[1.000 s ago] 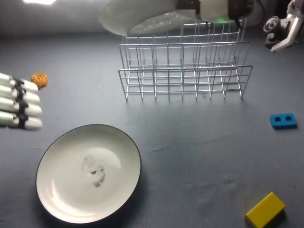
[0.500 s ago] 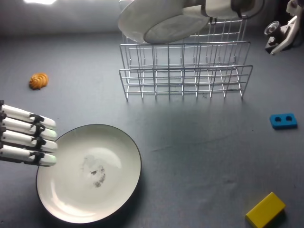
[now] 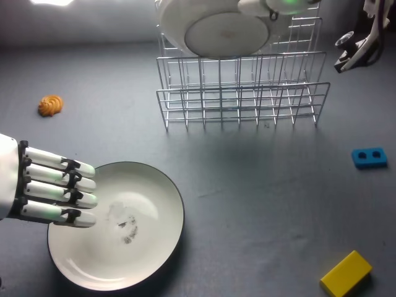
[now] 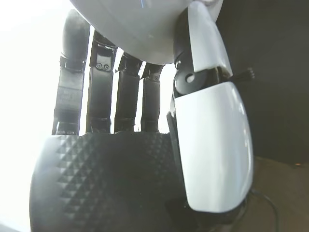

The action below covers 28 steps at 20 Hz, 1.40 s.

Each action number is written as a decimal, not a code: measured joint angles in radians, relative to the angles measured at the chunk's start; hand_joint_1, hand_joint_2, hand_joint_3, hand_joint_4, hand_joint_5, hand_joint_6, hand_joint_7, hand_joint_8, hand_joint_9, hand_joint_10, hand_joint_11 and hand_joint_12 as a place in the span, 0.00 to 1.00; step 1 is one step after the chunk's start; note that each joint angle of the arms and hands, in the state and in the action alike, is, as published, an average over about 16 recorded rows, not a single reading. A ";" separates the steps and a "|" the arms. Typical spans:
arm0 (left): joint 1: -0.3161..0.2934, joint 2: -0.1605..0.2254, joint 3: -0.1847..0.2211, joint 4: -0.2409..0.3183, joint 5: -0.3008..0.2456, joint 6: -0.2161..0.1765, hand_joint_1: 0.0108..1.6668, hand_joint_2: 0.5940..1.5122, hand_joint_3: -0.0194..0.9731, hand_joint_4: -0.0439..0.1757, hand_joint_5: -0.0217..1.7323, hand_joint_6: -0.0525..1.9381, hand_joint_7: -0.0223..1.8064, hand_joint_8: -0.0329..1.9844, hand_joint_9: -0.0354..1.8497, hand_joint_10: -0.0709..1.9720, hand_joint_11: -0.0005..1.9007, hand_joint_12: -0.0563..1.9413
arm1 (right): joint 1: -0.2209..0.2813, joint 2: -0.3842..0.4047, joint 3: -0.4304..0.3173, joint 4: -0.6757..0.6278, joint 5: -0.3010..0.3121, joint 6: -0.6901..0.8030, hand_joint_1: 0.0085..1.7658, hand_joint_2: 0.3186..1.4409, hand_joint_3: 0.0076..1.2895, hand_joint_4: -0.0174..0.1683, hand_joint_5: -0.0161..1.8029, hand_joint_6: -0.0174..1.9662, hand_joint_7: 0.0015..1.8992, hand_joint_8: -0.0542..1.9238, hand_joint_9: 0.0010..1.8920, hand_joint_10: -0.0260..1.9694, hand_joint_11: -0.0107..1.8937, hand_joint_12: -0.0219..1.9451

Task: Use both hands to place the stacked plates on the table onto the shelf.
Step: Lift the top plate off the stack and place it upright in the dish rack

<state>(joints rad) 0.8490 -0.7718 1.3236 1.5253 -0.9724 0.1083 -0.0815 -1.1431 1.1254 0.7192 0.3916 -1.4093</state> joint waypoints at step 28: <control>0.239 0.021 -0.085 -0.278 0.254 -0.016 0.00 0.59 0.04 0.20 0.02 0.03 0.02 0.01 0.01 0.02 0.01 0.03 | -0.060 -0.076 0.178 0.238 -0.105 -0.007 0.70 0.66 0.00 0.06 0.53 0.40 0.53 0.57 0.48 0.51 0.34 0.79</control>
<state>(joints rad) 1.0880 -0.7507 1.2383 1.2468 -0.7186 0.0924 -0.1416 -1.2192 1.3035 0.9569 0.2865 -1.4159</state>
